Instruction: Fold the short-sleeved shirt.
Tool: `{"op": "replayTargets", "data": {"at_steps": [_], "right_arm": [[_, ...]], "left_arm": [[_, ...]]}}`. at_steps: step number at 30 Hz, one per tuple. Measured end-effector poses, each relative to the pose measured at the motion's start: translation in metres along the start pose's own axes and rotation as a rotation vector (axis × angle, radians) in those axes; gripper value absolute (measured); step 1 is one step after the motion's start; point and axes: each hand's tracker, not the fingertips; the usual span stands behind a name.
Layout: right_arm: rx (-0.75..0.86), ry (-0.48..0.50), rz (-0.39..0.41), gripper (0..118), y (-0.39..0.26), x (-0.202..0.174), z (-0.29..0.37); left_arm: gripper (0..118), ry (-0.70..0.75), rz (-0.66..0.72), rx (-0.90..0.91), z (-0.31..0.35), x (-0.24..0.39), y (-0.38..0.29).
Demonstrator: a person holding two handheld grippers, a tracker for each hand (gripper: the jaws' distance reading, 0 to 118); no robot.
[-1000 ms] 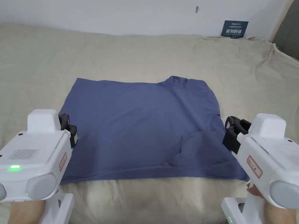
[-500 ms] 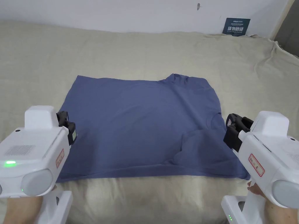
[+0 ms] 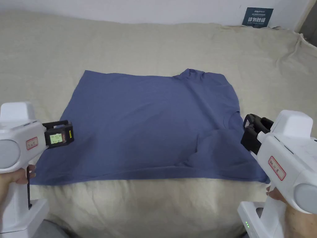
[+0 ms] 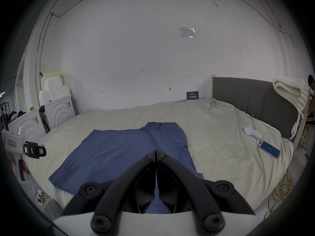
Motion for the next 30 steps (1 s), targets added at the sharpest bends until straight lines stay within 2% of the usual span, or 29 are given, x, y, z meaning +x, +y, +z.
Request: {"op": "replayTargets", "data": {"at_steps": [5,8,13,15,17,19,20,21,25,30], "right_arm": [[-0.010,-0.006,0.007,0,-0.001,0.000,-0.004],[-0.014,-0.010,0.006,0,-0.002,0.000,-0.005],[-0.033,-0.019,0.017,0,-0.004,0.000,-0.007],[-0.036,-0.022,0.016,0,-0.005,0.000,-0.007],[-0.040,-0.026,0.015,0,-0.006,0.000,-0.007],[-0.040,-0.030,0.012,0,-0.006,0.001,-0.008],[-0.040,-0.032,0.012,0,-0.005,0.001,-0.008],[-0.040,-0.034,0.012,0,-0.005,0.001,-0.008],[-0.040,-0.034,0.012,0,-0.003,0.003,-0.007],[-0.045,-0.040,0.016,0,0.002,0.011,-0.005]], "left_arm": [[115,0.034,-0.005,-0.276,-0.039,-0.019,-0.015],[115,0.046,0.000,-0.379,-0.059,-0.025,-0.025],[112,0.058,-0.001,-0.448,-0.084,-0.029,-0.029],[82,0.037,0.016,-0.467,-0.088,-0.030,-0.029],[42,0.011,0.031,-0.517,-0.092,-0.030,-0.031],[29,0.001,0.026,-0.510,-0.090,-0.029,-0.032],[11,-0.014,0.028,-0.513,-0.087,-0.028,-0.031],[2,-0.054,0.055,-0.514,-0.086,-0.026,-0.030],[0,-0.029,0.031,-0.488,-0.076,-0.022,-0.030],[0,-0.094,0.185,-0.282,-0.043,-0.030,-0.024]]}}
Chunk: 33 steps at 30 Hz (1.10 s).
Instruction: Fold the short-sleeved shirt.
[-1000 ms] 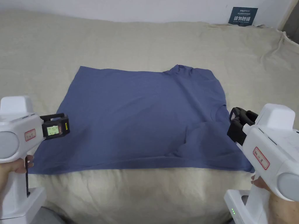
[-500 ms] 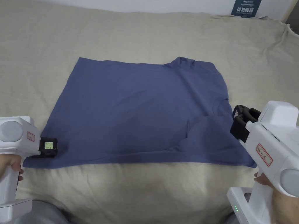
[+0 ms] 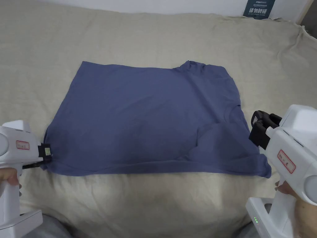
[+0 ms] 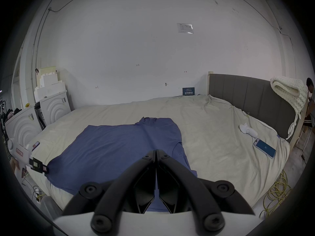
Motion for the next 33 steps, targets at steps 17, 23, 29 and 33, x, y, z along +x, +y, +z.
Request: {"op": "replayTargets", "data": {"at_steps": [17,23,29,33], "right_arm": [[-0.572,-0.078,-0.076,90,0.001,0.071,-0.070],[-0.725,-0.100,-0.062,91,-0.040,0.082,-0.090],[-0.728,-0.045,-0.180,58,-0.068,0.087,-0.088],[-0.689,-0.042,-0.170,9,-0.069,0.082,-0.085]], "left_arm": [[0,0.007,-0.006,0.222,0.034,0.030,0.000],[0,0.013,-0.009,0.211,0.030,0.033,-0.001],[0,0.028,0.000,0.189,0.025,0.030,-0.005],[0,0.040,0.013,0.181,0.023,0.028,-0.006]]}}
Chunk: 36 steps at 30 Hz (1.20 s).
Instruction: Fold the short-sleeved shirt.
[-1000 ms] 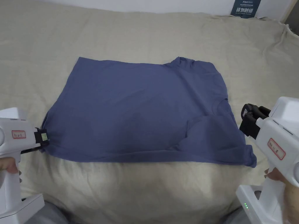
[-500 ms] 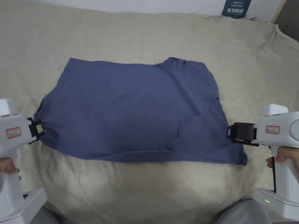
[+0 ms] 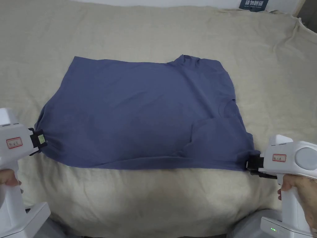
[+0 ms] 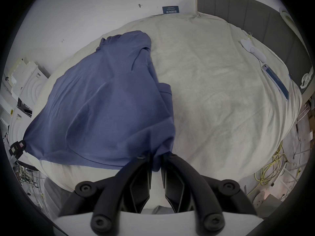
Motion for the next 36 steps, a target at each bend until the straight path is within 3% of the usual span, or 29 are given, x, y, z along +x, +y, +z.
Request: {"op": "replayTargets", "data": {"at_steps": [5,13,18,27,36], "right_arm": [[0.005,0.011,0.063,7,0.004,-0.003,0.015],[0.106,0.119,0.032,7,0.039,0.003,0.060],[0.139,0.135,0.015,7,0.089,-0.007,0.060],[0.118,0.031,0.017,7,0.187,-0.033,0.010],[0.068,-0.063,0.036,7,0.250,-0.060,-0.074]], "left_arm": [[0,0.024,0.042,-0.003,0.001,-0.005,0.001],[0,-0.077,0.239,0.014,0.003,-0.022,0.031],[0,-0.061,0.251,0.044,-0.016,-0.012,0.074],[0,-0.017,0.215,0.022,-0.097,0.029,0.154],[0,0.099,0.168,-0.066,-0.191,0.055,0.179]]}}
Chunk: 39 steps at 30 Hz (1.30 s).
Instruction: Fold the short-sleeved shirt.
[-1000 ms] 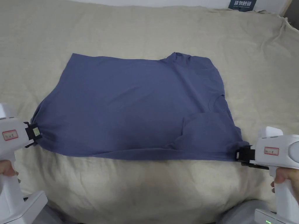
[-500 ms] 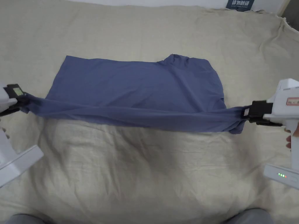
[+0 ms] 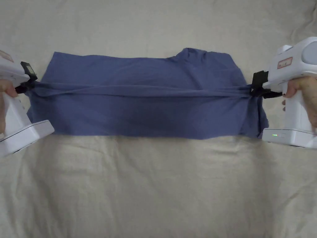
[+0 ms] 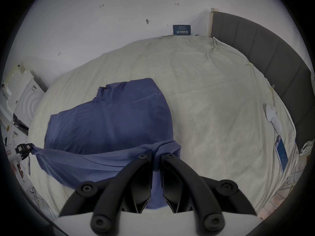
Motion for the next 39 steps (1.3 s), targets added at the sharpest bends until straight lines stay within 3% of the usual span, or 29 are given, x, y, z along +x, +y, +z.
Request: {"op": "replayTargets", "data": {"at_steps": [8,10,12,14,16,17,20,26,32,39], "right_arm": [[-0.070,-0.052,-0.069,8,0.009,-0.001,-0.062],[-0.068,-0.059,-0.076,8,0.006,-0.001,-0.066],[-0.060,-0.062,-0.080,18,0.005,-0.001,-0.065],[-0.053,-0.062,-0.079,47,0.004,0.001,-0.058],[-0.016,-0.073,-0.064,77,0.005,0.002,-0.046],[0.009,-0.080,-0.063,85,0.006,0.003,-0.038],[0.101,-0.059,-0.054,86,0.008,0.002,-0.003],[0.283,-0.036,0.082,86,-0.005,-0.007,0.072],[0.312,0.006,0.096,86,-0.035,-0.012,0.106],[0.334,0.025,0.088,86,-0.064,-0.014,0.116]], "left_arm": [[2,0.075,-0.106,-0.066,-0.057,0.017,-0.004],[21,0.082,-0.105,-0.064,-0.060,0.015,-0.008],[68,0.094,-0.116,-0.049,-0.058,0.011,-0.007],[99,0.079,-0.126,-0.039,-0.050,0.003,-0.002],[101,0.073,-0.141,0.009,-0.036,-0.002,0.002],[102,0.069,-0.148,0.024,-0.031,-0.004,0.003],[108,0.047,-0.180,0.065,-0.006,-0.009,0.010],[114,0.046,-0.362,0.156,0.042,-0.013,0.006],[114,0.084,-0.510,-0.045,0.040,-0.014,-0.005],[114,0.170,-0.523,-0.233,-0.001,-0.020,-0.022]]}}
